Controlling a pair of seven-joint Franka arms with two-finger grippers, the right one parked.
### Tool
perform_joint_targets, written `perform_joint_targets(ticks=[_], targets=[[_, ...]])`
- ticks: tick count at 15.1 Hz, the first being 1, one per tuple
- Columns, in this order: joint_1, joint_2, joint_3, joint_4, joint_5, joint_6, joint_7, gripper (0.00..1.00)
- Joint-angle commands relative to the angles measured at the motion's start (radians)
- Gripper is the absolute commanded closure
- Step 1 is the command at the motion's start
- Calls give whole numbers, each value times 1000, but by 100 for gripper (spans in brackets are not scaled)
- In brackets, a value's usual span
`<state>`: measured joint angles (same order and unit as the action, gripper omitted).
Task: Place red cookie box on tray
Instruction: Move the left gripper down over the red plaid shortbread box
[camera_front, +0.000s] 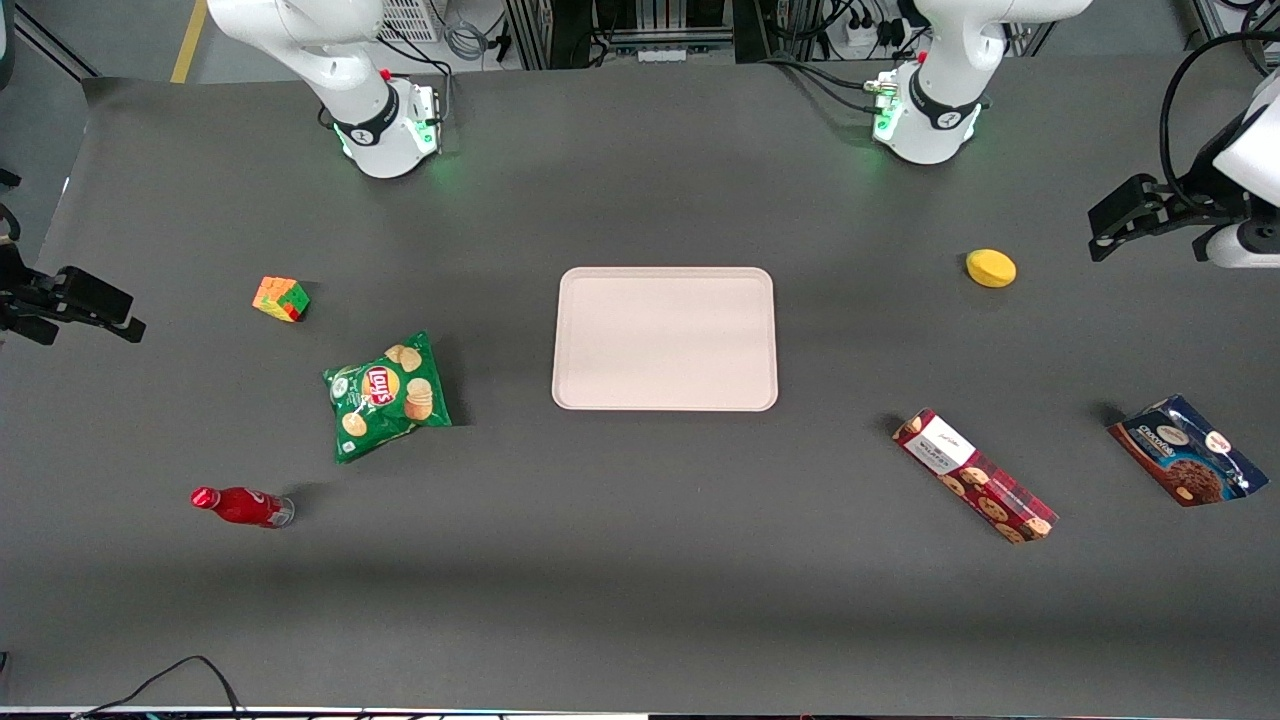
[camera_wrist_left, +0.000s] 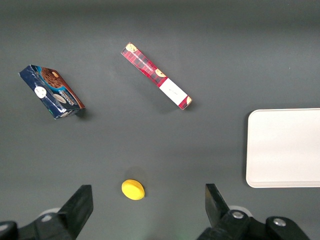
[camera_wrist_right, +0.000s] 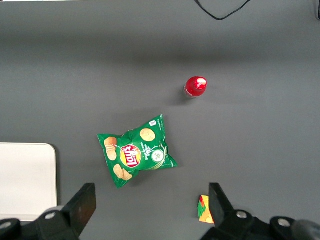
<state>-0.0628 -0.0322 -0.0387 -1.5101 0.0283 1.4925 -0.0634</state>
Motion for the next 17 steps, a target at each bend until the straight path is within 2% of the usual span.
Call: perform_joint_targets(ticks=[1,5,9,13,17], targets=[[-5,-3,2,-1,5,-2,-12,0],[-5,9,3,-1,2,8,-41,0],[-2,75,5,-1,-5,41,-270,0],[-6,217,5,2,-4,159,-588,0],[-6,386,19,2,12,323,-696,0]])
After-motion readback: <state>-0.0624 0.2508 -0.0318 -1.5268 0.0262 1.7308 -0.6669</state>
